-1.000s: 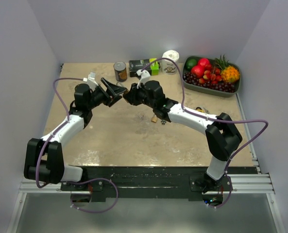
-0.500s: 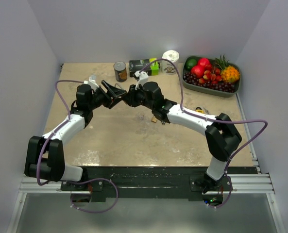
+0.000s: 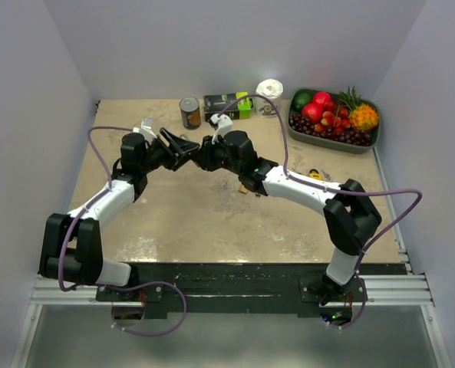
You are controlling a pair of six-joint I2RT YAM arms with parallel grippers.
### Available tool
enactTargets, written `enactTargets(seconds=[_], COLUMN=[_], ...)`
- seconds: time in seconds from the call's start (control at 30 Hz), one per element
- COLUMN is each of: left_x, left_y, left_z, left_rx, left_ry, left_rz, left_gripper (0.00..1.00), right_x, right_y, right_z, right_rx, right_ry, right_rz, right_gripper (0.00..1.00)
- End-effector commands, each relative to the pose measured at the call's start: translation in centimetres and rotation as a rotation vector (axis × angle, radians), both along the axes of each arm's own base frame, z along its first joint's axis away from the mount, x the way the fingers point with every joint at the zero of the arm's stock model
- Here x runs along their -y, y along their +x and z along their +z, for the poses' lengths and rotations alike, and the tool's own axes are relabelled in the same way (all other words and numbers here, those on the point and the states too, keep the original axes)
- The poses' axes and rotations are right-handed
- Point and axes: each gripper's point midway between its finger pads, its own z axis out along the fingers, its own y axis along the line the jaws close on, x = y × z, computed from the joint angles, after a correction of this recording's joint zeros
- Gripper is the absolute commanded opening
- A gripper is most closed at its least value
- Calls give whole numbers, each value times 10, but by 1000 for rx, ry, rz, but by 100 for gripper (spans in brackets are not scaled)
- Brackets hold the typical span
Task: Lock with the key
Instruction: Place the lock at the center of the board.
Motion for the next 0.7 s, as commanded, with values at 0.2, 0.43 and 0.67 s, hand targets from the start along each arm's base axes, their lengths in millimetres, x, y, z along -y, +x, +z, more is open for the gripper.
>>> enactTargets(seconds=[0.2,0.43,0.67], left_x=[1,-13,-30], left_y=[4,-4,-11], left_z=[-2,-41,-82], left_rx=[18,-57,-120], left_ry=[39,266,592], left_rz=[-9,-47,-131], left_gripper=[0,0,0], right_x=[1,27,89], right_y=[-3,-21,-15], right_z=[70,54,38], right_rx=[126,183,117], right_ry=[128,10,-65], right_rz=[-5,31,-42], right_gripper=[35,79,90])
